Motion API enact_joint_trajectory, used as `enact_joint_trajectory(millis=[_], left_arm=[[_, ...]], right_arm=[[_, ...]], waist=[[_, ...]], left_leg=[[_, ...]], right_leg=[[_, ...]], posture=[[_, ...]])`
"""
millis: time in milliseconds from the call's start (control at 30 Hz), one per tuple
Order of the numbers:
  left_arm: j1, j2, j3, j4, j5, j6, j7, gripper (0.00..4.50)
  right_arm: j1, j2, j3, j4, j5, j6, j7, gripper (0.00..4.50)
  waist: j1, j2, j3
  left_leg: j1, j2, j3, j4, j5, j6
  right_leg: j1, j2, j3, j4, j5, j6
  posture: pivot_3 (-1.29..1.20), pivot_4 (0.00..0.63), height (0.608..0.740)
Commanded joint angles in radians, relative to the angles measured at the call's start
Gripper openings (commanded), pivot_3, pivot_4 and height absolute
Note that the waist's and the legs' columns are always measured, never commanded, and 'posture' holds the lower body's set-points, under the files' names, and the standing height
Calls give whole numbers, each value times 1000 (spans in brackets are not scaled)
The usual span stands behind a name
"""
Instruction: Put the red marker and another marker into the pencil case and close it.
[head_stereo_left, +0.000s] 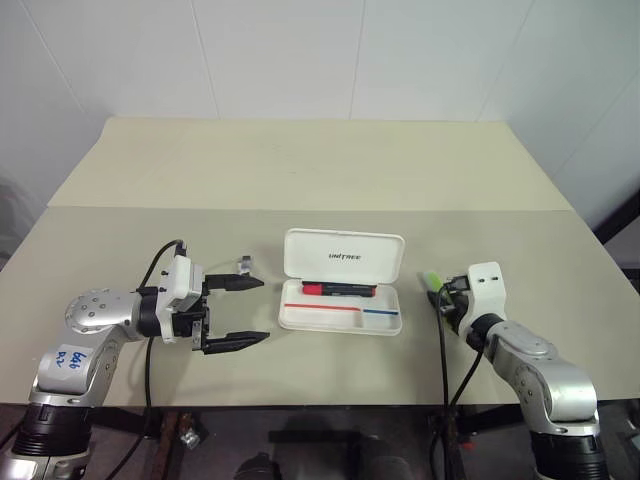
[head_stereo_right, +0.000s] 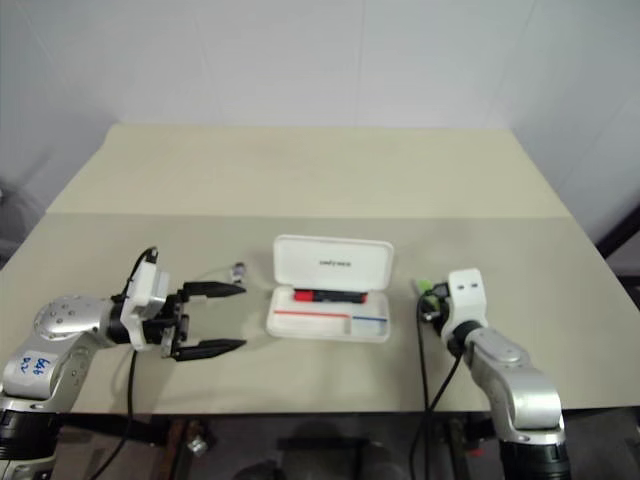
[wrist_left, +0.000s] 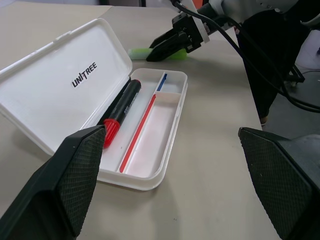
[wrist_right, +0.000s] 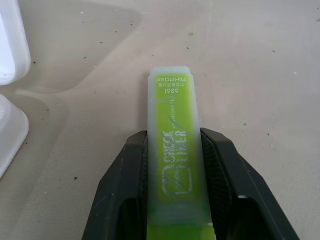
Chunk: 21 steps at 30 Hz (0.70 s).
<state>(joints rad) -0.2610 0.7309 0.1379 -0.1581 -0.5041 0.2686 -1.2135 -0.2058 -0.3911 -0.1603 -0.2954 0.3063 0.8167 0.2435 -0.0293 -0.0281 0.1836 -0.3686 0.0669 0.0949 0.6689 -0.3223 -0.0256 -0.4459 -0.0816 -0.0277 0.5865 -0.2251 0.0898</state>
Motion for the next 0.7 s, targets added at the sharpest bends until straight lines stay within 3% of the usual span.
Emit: enact_joint_trajectory(millis=[33,367,700], left_arm=[[6,17,27,-28,-32,-5,-9,4500],[-27,1,47,123,-20,-121,-70,4500],[-27,-14,35,177,-19,-181,-103,4500]], right_arm=[[-32,-20,-16,-16,15,-58,45,1105],[-158,-115,-30,2,14,-136,142,1105],[-307,-124,-2,-52,94,-128,217,1105]], waist=[[0,0,0],[2,1,0],[1,1,1]], left_leg=[[0,0,0,0,0,0],[-1,0,0,-2,0,0],[-1,0,0,-3,0,0]], right_leg=[[0,0,0,0,0,0],[-1,0,-1,-2,0,1],[-2,0,-1,-1,1,2]], posture=[[0,150,740],[0,150,740],[0,150,740]])
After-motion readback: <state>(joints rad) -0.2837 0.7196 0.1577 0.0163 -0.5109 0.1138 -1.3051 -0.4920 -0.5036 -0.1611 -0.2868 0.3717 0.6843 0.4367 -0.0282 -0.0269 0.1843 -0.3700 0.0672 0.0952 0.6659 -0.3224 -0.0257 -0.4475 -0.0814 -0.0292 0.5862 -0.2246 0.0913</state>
